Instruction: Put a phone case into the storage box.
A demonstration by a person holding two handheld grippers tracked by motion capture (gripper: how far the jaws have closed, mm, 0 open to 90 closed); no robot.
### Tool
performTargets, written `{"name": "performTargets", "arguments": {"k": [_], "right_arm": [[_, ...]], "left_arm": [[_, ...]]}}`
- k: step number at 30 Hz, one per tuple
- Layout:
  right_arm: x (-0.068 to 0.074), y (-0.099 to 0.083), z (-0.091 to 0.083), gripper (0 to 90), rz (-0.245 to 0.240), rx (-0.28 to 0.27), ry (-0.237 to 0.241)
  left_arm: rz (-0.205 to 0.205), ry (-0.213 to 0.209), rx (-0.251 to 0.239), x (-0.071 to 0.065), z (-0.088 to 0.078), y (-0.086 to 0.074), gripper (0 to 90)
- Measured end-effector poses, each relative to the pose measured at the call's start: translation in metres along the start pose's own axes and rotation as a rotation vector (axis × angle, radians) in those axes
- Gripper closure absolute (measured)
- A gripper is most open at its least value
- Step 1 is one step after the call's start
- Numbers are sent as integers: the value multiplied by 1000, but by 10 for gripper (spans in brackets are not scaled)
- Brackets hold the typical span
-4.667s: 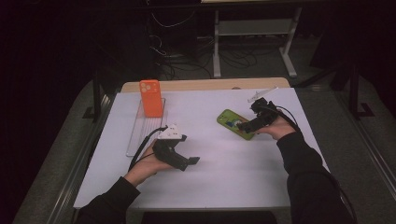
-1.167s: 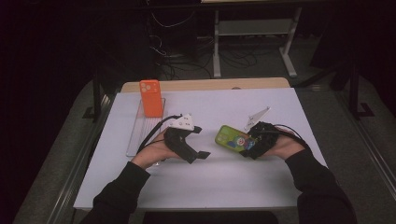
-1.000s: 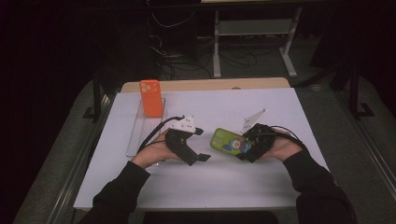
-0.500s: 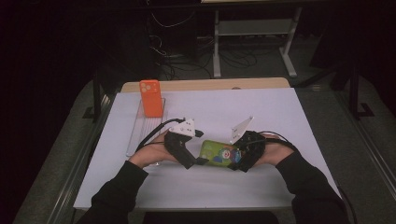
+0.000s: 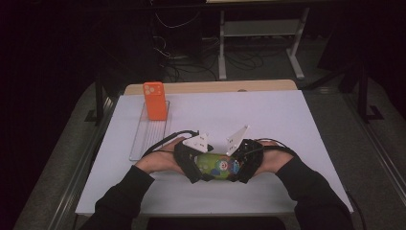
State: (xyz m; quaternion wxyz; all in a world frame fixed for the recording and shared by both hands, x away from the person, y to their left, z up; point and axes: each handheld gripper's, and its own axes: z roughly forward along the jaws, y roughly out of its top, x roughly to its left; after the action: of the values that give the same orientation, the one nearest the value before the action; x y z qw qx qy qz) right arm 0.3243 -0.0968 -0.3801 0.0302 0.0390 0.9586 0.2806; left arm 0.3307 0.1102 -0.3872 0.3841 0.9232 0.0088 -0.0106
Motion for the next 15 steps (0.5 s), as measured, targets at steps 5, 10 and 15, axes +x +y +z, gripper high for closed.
{"name": "performTargets", "arguments": {"k": [5, 10, 15], "right_arm": [[3, 3, 0, 155, 4, 6, 13], [3, 4, -1, 155, -9, -4, 17], [3, 4, -1, 154, -9, -1, 16]], "left_arm": [[25, -11, 66, -2, 6, -2, 16], [24, -3, 81, -3, 11, -3, 59], [37, 3, 91, -3, 10, -3, 123]]}}
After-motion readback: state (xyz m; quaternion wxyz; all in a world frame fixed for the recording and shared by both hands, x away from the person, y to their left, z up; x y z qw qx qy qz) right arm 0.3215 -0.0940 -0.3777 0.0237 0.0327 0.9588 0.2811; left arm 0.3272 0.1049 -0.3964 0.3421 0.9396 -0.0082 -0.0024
